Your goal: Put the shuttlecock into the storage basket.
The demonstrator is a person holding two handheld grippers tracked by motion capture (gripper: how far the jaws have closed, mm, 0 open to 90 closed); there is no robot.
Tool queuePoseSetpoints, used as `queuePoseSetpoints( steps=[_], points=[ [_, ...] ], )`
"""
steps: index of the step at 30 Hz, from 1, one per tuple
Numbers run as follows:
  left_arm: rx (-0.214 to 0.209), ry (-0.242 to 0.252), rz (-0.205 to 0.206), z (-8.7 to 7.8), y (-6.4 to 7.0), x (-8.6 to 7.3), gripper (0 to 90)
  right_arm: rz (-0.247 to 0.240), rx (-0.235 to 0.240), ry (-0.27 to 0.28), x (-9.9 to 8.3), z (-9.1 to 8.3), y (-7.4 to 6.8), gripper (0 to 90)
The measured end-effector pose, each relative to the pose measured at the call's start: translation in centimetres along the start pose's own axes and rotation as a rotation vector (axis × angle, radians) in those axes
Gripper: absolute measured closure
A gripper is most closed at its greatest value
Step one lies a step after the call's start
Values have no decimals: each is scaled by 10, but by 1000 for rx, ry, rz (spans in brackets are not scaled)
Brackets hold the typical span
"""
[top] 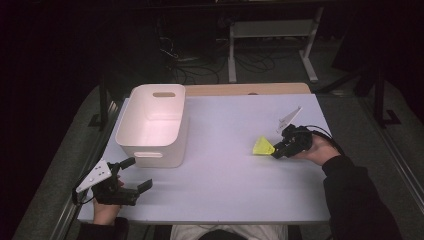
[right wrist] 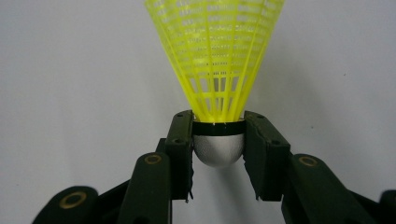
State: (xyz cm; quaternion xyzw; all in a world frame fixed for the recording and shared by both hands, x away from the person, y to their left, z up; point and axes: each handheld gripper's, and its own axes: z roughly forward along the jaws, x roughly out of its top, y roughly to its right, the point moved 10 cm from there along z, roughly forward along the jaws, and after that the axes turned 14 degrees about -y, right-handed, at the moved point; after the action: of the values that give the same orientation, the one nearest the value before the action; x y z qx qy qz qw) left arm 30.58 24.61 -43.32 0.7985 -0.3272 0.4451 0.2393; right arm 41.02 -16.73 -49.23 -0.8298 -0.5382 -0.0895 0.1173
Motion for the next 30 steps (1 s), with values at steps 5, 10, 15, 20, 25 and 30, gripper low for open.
queuePoseSetpoints(
  steps=[5, 10, 15, 20, 25, 30],
  points=[
    [1, 1, 0, 0, 0, 0, 0, 25, 7, 29, 2, -10, -3, 631],
    [3, 0, 0, 0, 0, 0, 0, 29, 3, 43, 4, -19, -5, 631],
    [3, -4, 3, 0, -1, 0, 0, 21, 2, 62, 8, -27, -6, 632],
    [4, -4, 2, 0, -1, 0, 0, 22, -6, 70, 13, -35, -6, 632],
    [3, -1, 2, 0, -1, 0, 0, 18, -18, 81, 20, -43, -6, 632],
    [4, -1, 1, 0, -1, 0, 0, 22, -18, 85, 27, -49, -7, 632]
  ],
)
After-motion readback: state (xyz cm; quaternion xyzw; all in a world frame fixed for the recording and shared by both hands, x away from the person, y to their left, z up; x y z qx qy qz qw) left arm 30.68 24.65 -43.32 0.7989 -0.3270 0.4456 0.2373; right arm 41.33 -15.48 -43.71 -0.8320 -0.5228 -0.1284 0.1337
